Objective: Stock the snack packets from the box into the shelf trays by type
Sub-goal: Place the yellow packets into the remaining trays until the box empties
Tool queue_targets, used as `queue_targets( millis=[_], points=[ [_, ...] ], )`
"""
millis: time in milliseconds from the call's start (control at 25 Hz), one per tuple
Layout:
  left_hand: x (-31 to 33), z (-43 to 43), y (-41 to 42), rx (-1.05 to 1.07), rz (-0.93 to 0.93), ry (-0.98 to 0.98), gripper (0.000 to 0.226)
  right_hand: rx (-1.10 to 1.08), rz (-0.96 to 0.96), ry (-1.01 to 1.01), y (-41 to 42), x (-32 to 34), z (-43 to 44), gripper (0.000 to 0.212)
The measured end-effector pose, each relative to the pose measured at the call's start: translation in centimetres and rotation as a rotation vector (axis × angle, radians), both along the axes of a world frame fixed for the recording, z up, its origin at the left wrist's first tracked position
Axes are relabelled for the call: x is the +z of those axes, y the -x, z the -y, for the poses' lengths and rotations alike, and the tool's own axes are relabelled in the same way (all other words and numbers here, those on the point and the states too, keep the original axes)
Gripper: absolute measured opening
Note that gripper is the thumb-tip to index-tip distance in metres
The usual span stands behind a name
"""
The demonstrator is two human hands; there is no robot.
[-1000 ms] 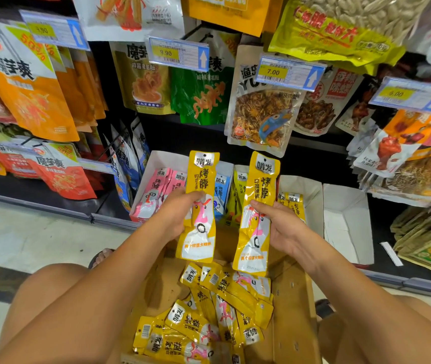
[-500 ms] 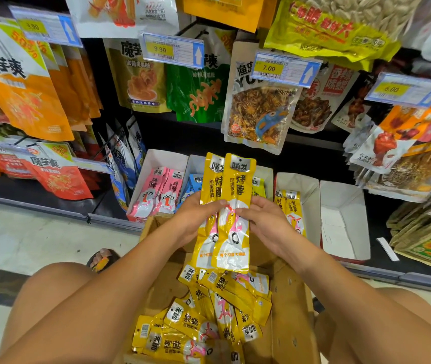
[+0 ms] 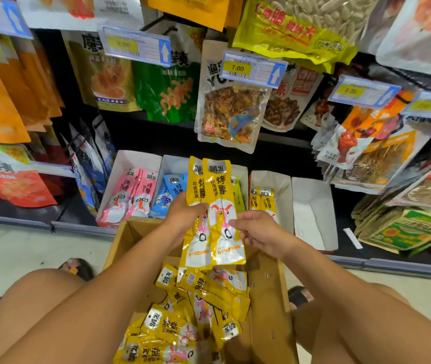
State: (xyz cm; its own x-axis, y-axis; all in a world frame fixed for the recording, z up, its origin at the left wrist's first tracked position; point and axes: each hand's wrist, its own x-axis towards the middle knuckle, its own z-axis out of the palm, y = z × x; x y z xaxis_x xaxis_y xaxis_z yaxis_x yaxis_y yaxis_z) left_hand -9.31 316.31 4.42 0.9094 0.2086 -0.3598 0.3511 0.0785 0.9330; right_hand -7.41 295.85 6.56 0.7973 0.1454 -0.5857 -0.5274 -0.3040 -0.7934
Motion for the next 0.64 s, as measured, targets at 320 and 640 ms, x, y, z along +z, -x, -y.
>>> queue_targets(
  millis=[320, 640],
  points=[
    [-1.1, -0.1, -0.9, 0.007, -0.073, -0.024, 0.025, -0.210, 0.109, 0.362, -8.5, -1.2, 8.9, 0.015],
    [-3.1, -0.5, -2.0, 0.026, -0.081, -0.109, 0.025, -0.110, 0.082, 0.568, -14.8, -10.4, 11.8, 0.018]
  ],
)
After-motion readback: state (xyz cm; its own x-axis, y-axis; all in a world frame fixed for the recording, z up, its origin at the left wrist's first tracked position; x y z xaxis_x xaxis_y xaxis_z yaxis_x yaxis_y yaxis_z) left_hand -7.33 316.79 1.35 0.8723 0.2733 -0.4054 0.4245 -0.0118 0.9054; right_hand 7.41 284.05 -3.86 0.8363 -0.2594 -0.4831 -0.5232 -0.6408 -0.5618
